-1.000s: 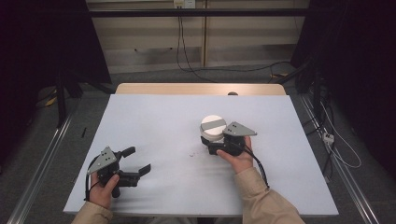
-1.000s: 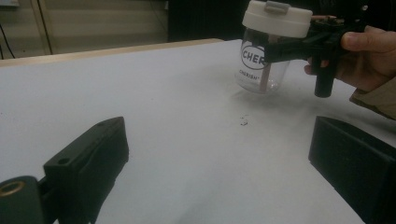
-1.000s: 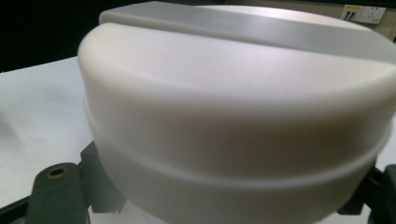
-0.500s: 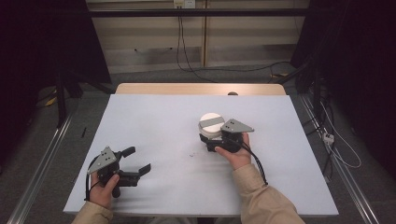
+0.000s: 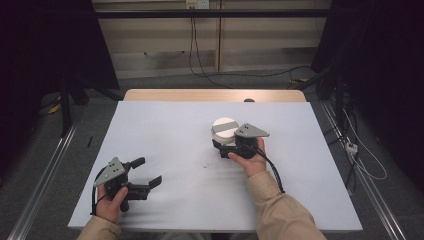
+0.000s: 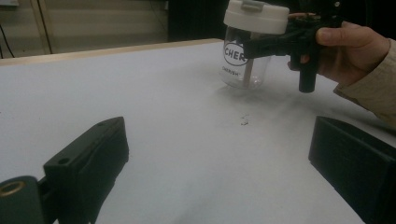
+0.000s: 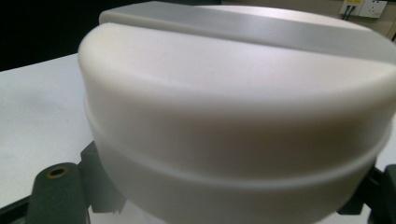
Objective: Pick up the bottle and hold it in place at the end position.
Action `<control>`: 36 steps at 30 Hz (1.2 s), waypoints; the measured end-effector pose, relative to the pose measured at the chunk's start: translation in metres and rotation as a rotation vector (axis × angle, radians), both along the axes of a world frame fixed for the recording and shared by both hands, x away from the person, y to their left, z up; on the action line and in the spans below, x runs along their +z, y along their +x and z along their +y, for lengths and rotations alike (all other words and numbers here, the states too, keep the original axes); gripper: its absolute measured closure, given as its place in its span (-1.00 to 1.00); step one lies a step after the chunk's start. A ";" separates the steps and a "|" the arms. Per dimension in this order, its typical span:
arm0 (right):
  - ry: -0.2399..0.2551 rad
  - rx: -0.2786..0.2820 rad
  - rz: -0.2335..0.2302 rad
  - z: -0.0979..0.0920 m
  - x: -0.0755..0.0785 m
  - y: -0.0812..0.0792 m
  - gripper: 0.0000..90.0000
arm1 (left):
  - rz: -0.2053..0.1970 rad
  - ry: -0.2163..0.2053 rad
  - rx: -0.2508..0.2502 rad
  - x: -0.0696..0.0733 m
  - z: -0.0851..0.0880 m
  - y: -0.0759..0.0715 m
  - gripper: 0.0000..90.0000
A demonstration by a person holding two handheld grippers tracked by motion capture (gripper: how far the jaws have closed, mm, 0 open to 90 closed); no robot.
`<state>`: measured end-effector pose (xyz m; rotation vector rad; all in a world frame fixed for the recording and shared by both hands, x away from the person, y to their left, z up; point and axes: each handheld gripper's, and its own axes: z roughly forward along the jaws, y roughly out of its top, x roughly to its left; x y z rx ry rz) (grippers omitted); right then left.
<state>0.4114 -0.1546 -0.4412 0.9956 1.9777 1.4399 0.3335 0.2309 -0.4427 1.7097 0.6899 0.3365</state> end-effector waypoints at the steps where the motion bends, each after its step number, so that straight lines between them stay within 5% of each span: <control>1: -0.002 0.002 -0.004 0.001 0.000 0.001 -0.60 | 0.000 0.000 0.000 0.000 0.000 0.000 -0.90; 36: -0.017 0.005 0.005 0.007 -0.011 0.011 -0.60 | -0.006 0.009 -0.006 0.000 -0.001 0.000 -0.90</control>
